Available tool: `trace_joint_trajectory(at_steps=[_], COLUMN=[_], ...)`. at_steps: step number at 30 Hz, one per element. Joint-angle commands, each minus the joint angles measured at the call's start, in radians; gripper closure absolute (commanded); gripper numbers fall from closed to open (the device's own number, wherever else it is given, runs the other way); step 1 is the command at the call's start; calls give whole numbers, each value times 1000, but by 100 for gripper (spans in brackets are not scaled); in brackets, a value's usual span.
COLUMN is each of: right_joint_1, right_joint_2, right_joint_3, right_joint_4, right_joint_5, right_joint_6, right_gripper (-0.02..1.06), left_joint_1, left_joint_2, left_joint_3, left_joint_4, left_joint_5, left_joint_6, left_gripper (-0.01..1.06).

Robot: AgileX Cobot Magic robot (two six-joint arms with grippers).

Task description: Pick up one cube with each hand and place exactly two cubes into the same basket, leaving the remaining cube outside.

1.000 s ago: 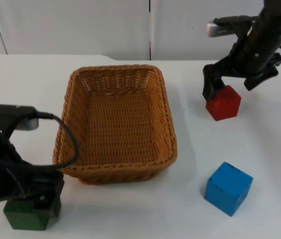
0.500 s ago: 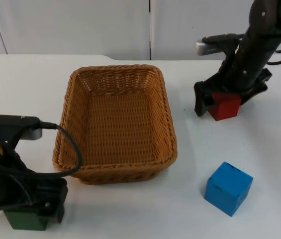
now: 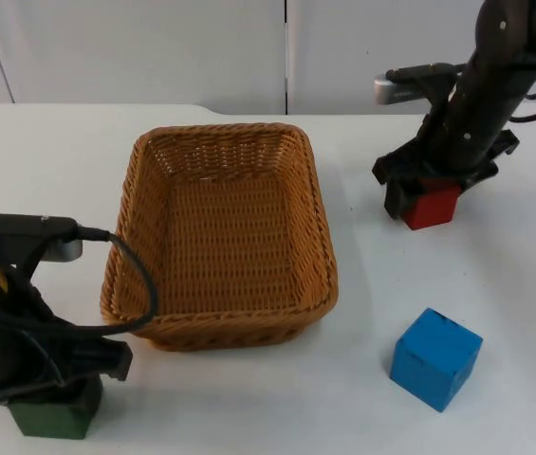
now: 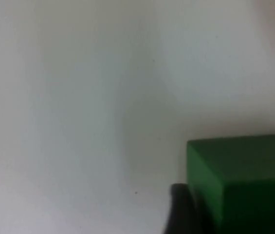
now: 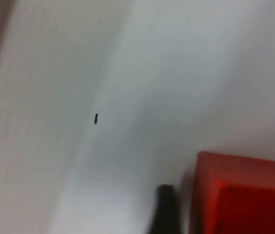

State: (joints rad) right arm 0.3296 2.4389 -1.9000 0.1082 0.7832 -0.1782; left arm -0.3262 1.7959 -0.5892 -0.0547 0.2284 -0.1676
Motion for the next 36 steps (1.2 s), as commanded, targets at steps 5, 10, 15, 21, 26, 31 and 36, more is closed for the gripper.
trace_joint_trajectory(at_steps=[5, 10, 15, 21, 26, 31, 36], right_joint_1=[7, 7, 7, 7, 7, 7, 8], right_joint_2=[-24, -62, -130, -218, -275, -311, -310], right_joint_3=[-2, -4, -4, -4, -4, -4, -4], right_joint_4=[0, 0, 0, 0, 0, 0, 7], right_joint_5=[11, 29, 45, 77, 104, 110, 113], right_joint_6=[3, 3, 3, 3, 1, 1, 1], right_gripper=[74, 101, 105, 105, 105, 105, 105], left_joint_1=[2, 2, 2, 2, 2, 2, 2], left_joint_2=[0, -7, -75, -237, -365, -466, -508], left_joint_3=[5, 5, 5, 5, 5, 5, 5], left_joint_4=[-26, -37, -36, -36, -36, -37, -37], left_joint_5=[-3, 29, 77, 146, 211, 266, 288], left_joint_6=[-2, -2, -2, -2, -2, -2, -2], left_gripper=[90, 105, 105, 105, 105, 105, 105])
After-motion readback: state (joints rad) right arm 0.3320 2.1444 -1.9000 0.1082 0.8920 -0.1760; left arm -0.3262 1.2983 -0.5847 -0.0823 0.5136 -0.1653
